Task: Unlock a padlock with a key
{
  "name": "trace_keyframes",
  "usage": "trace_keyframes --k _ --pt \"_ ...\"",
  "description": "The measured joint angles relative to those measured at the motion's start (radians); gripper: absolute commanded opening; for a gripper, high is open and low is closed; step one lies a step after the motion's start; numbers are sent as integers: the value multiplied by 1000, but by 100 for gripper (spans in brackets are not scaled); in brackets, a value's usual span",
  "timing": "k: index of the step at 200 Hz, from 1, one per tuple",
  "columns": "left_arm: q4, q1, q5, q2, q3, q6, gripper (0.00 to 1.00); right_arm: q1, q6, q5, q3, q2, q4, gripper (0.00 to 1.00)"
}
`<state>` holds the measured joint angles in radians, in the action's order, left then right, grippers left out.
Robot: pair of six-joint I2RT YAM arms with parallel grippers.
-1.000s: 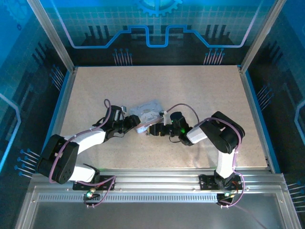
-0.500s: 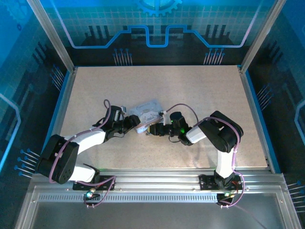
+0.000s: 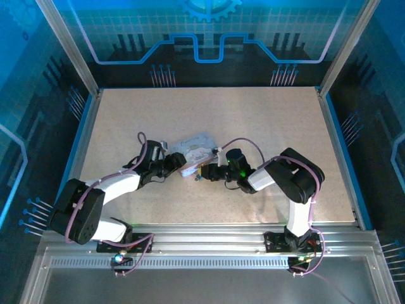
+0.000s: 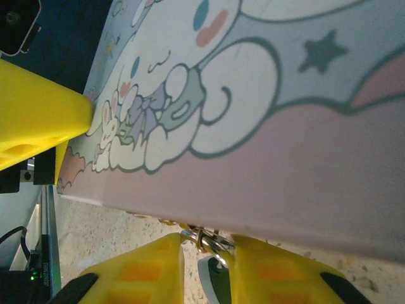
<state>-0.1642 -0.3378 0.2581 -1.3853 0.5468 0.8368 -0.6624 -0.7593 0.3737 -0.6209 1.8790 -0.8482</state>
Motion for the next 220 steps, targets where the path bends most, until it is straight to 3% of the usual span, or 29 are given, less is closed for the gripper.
trace_keyframes --k 50,87,159,220 --pt "-2 0 -4 0 0 0 59 0 -5 -10 1 -11 25 13" --pt "-2 0 -6 0 0 0 58 2 -19 -21 6 -21 37 18" --pt "-2 0 -7 0 0 0 58 2 -35 -19 13 -28 38 0" --pt "-6 0 -7 1 -5 0 58 3 -49 -28 38 -56 43 0"
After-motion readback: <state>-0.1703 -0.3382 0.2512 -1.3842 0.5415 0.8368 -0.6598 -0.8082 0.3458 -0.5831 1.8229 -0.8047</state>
